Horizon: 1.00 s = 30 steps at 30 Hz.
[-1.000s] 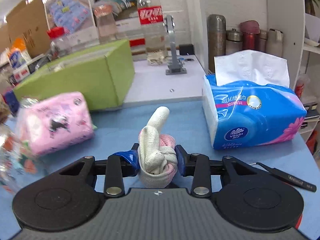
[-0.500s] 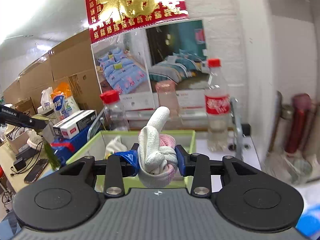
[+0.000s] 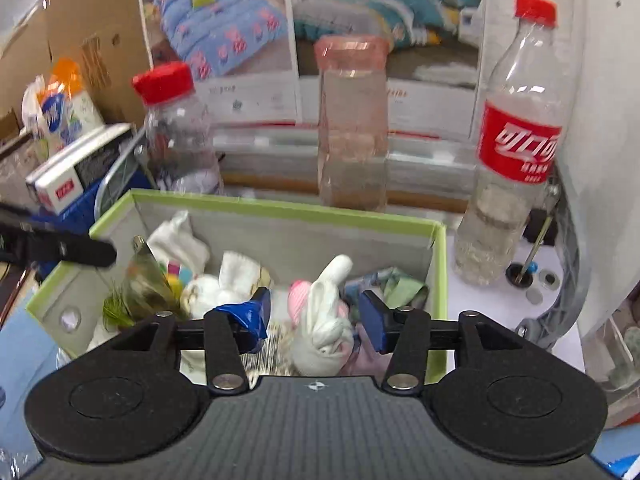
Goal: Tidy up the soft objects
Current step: 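Lower the sachet and sock bundle into the green box and open both tools, then move the left tool to the clear zip bag while the right tool approaches the pink wipe pack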
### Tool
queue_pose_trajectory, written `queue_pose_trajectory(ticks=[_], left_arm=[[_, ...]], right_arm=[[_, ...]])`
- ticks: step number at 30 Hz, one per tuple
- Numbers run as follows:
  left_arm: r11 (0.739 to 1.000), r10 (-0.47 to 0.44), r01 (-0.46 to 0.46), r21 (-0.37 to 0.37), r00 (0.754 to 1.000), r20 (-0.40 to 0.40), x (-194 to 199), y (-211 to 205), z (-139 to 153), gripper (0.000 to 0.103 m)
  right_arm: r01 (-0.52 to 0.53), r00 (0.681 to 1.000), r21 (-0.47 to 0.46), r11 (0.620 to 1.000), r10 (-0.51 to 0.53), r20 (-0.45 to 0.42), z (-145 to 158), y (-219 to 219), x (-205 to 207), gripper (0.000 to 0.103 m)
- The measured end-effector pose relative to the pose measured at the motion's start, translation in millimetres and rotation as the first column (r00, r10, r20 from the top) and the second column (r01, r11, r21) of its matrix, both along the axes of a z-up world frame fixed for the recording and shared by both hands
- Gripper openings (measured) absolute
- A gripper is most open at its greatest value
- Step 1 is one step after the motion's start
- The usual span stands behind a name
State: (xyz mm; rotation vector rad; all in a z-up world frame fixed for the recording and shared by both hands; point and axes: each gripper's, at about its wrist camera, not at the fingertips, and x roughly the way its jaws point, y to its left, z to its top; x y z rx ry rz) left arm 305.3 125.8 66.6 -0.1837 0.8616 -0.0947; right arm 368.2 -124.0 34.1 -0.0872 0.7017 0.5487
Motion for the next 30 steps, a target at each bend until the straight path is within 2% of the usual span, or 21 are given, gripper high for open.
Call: queue_pose_trajectory(ticks=[5, 10, 14, 20, 24, 30], left_arm=[[0.999, 0.036, -0.036, 0.024, 0.999, 0.029, -19.7, 10.5, 2.5, 0.056], [0.999, 0.04, -0.041, 0.011, 0.999, 0.03, -53.2, 17.0, 3.7, 0.059], [1.0, 0.031, -0.031, 0.001, 0.999, 0.008, -80.7, 17.9, -2.5, 0.059], [0.998, 0.057, -0.057, -0.017, 0.998, -0.034, -109.2, 26.2, -17.4, 0.06], [0.998, 0.059, -0.06, -0.018, 0.996, -0.064, -121.1, 32.3, -23.9, 0.06], [0.998, 0.047, -0.051, -0.038, 0.994, -0.094, -124.6, 30.4, -30.8, 0.06]], right_arm=[[0.016, 0.999, 0.043, 0.999, -0.018, 0.051, 15.0, -14.8, -17.0, 0.042], [0.001, 0.997, 0.051, 0.999, -0.005, 0.08, 22.6, -25.7, -57.2, 0.046], [-0.035, 0.999, 0.05, 0.998, 0.033, 0.042, 17.7, -29.6, -87.0, 0.048], [-0.08, 0.996, 0.012, 0.997, 0.08, 0.04, 12.6, -17.0, -115.6, 0.05], [-0.105, 0.994, -0.02, 0.994, 0.105, 0.007, 9.4, -7.5, -120.6, 0.052], [-0.151, 0.987, -0.119, 0.981, 0.144, -0.065, -4.9, 19.2, -115.1, 0.054]])
